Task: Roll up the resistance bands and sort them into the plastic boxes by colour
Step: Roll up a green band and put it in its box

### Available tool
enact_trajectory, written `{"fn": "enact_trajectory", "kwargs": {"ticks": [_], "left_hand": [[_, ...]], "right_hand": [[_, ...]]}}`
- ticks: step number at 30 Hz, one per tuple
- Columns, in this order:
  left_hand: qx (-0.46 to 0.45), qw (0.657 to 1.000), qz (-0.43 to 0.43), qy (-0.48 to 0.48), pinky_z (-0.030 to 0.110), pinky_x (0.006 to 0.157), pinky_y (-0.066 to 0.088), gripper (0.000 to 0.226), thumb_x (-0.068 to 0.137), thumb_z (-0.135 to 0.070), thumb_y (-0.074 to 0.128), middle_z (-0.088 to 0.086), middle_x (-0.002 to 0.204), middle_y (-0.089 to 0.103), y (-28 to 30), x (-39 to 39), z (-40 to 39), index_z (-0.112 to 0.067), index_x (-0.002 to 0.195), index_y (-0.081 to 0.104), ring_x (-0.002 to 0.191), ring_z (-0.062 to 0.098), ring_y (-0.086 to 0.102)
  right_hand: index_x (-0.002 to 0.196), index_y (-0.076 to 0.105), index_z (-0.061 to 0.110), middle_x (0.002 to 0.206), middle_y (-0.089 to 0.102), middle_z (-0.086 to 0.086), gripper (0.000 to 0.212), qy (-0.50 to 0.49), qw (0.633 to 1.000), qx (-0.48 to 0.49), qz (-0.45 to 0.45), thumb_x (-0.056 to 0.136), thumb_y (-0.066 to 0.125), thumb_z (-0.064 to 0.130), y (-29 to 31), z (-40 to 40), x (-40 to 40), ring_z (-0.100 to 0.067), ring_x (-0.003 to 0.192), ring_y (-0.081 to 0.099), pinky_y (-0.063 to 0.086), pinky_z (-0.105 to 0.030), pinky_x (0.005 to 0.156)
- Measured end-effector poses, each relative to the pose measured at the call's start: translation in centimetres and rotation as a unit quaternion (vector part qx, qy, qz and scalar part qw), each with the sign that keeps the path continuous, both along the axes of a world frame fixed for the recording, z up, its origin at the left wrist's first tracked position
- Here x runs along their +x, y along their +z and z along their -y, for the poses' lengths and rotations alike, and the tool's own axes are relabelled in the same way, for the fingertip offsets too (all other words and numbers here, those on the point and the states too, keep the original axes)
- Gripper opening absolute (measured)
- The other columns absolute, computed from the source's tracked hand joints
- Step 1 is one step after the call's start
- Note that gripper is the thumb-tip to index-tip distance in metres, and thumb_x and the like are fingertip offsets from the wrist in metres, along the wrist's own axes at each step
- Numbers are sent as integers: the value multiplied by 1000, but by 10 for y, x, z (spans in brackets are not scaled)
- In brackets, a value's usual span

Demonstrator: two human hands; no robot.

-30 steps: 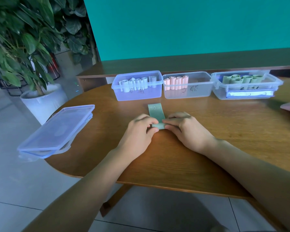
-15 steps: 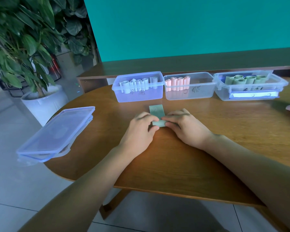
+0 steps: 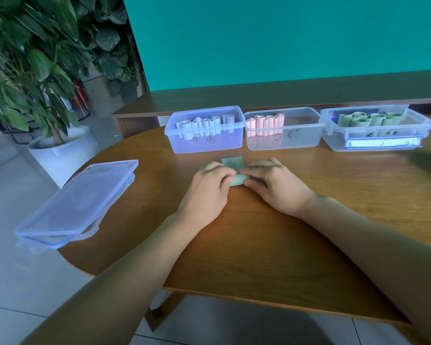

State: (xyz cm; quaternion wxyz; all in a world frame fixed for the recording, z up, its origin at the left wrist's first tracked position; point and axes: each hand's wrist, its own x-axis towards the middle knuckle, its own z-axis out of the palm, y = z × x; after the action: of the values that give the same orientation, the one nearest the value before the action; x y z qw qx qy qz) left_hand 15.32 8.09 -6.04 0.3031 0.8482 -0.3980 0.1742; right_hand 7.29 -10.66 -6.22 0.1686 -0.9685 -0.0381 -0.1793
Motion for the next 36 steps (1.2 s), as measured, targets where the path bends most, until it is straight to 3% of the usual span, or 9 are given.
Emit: {"fn": "enact_trajectory", "kwargs": {"ticks": [4, 8, 13, 18, 21, 26, 32, 36], "left_hand": [[8, 1000, -23, -7, 27, 91, 47, 23, 96, -25, 65, -6, 112, 64, -1, 6, 3, -18, 117, 71, 101, 13, 57], [27, 999, -30, -4, 29, 96, 44, 28, 98, -27, 62, -1, 117, 64, -3, 16, 6, -16, 123, 69, 108, 19, 58], [26, 999, -22, 6, 14, 91, 32, 27, 101, -25, 57, 0, 114, 58, -3, 26, 11, -13, 121, 71, 105, 14, 53], [-15, 1000, 3, 1, 0, 81, 33, 16, 97, -13, 63, -3, 105, 62, 1, 28, 13, -13, 108, 74, 88, 1, 48], [-27, 1000, -6, -11, 14, 82, 45, 16, 94, -20, 67, -8, 102, 65, 3, 30, 13, -20, 110, 69, 87, 1, 54], [-13, 1000, -18, -6, 13, 77, 41, 23, 86, -28, 77, -19, 94, 57, 4, 33, 14, -23, 108, 71, 85, 2, 53], [21, 999, -26, 2, 18, 88, 38, 33, 93, -27, 70, -6, 112, 62, 2, 49, 20, -20, 125, 69, 99, 10, 55], [44, 998, -36, 9, 16, 95, 28, 35, 100, -28, 60, -1, 118, 53, -1, 59, 23, -18, 133, 65, 114, 15, 47]], "right_hand": [[139, 60, 31, 139, 56, 7, 39, -3, 1000, 6, -17, 104, 43, 39, -1, 2, 9, -23, 115, 47, 43, -49, 103], [136, 64, 22, 134, 60, 1, 34, 8, 999, 11, 46, 103, 56, 27, 0, 3, 12, -24, 120, 50, 45, -40, 104], [133, 66, 26, 135, 62, 2, 34, 15, 999, 10, 40, 99, 63, 24, -3, 8, 20, -24, 123, 50, 43, -40, 107], [137, 62, 33, 138, 58, 3, 35, 5, 1000, 24, 17, 103, 54, 30, -2, 10, 31, -25, 124, 45, 41, -49, 108], [137, 62, 32, 133, 56, 2, 34, -2, 999, 28, 15, 105, 51, 31, -3, 11, 36, -25, 119, 43, 40, -50, 106], [137, 62, 31, 124, 50, 3, 34, -9, 1000, 13, 21, 107, 46, 31, -5, 12, 45, -21, 107, 39, 41, -48, 101], [142, 58, 28, 129, 51, 3, 37, 0, 998, 36, 42, 105, 51, 30, -3, 12, 46, -21, 116, 40, 39, -37, 106], [141, 59, 30, 135, 51, 5, 38, 5, 999, 43, 28, 103, 57, 29, -4, 14, 49, -19, 122, 40, 38, -40, 110]]}}
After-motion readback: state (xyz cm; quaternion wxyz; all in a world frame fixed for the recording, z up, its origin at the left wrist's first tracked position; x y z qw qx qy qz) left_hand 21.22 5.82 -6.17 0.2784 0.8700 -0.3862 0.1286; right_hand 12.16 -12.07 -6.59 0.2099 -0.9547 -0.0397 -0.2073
